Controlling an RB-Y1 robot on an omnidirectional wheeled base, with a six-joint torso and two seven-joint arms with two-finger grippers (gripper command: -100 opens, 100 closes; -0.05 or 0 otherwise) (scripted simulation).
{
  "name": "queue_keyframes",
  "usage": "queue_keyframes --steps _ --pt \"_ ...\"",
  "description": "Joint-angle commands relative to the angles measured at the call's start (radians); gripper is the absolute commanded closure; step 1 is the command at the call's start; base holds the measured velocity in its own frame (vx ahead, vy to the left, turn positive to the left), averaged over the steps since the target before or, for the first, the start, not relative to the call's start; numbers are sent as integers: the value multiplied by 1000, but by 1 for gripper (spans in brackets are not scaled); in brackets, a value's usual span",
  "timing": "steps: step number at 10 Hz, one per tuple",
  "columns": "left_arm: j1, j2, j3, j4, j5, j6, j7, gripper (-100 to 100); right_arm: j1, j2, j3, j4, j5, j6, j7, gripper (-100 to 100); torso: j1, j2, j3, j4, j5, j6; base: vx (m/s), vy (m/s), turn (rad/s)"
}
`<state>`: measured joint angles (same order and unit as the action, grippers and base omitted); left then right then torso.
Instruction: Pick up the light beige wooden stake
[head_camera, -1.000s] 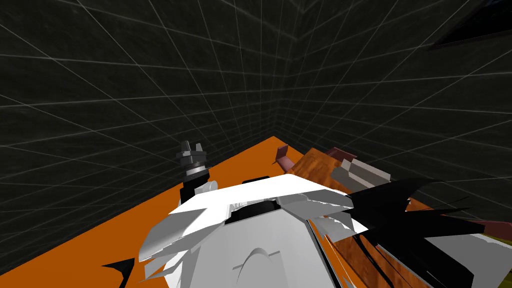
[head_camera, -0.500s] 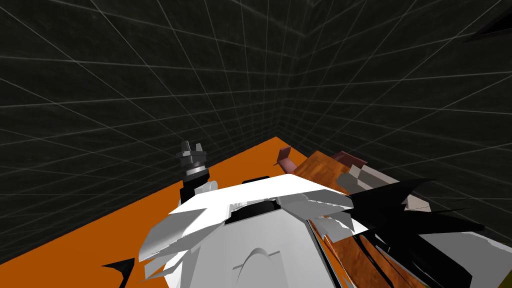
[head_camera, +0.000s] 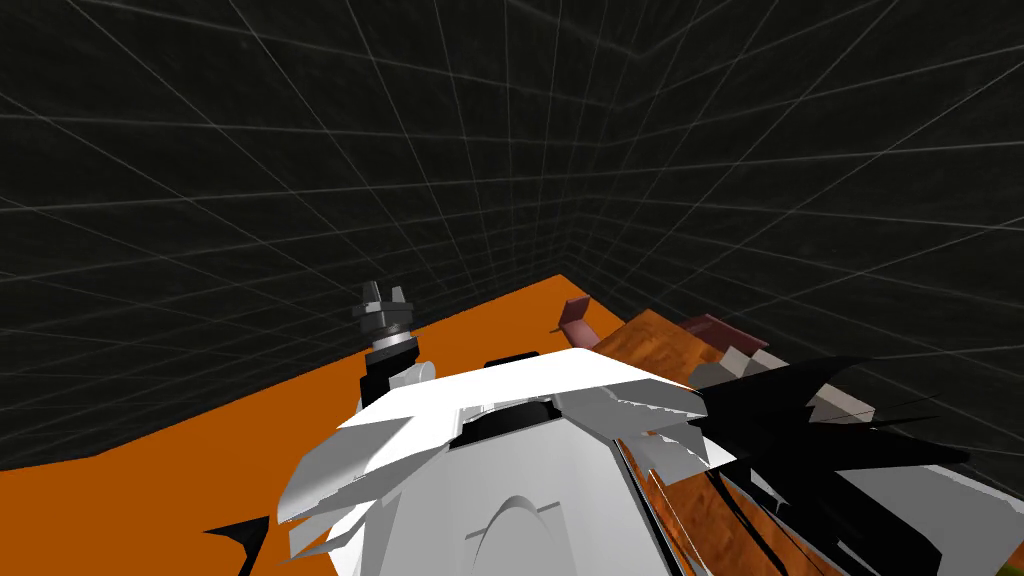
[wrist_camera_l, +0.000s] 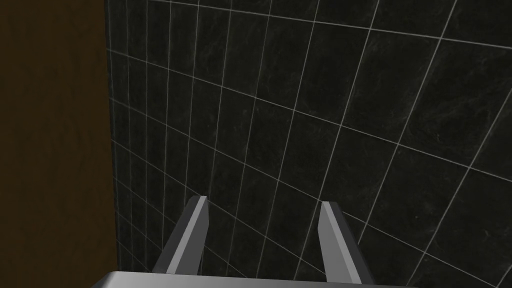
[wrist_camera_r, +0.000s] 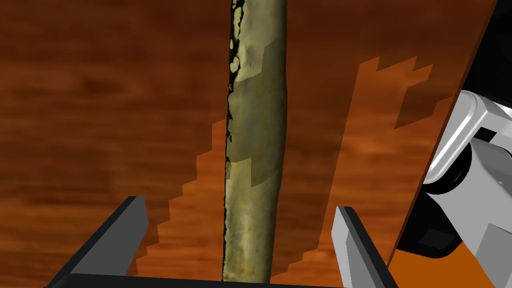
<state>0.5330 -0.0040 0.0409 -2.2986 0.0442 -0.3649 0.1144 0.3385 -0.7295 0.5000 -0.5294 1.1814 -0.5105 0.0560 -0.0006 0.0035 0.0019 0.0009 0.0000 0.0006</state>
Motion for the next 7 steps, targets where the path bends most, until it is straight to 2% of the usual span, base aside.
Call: queue_keyframes --steps 1,7 --pt "0 0 0 0 0 0 0 0 29 18 2 -8 -45 27 -1 -100 0 0 0 0 0 0 -87 -54 374" --pt "0 0 0 0 0 0 0 0 122 102 8 -14 -214 121 -1 -100 -1 3 2 1 0 1 -95 -39 358"
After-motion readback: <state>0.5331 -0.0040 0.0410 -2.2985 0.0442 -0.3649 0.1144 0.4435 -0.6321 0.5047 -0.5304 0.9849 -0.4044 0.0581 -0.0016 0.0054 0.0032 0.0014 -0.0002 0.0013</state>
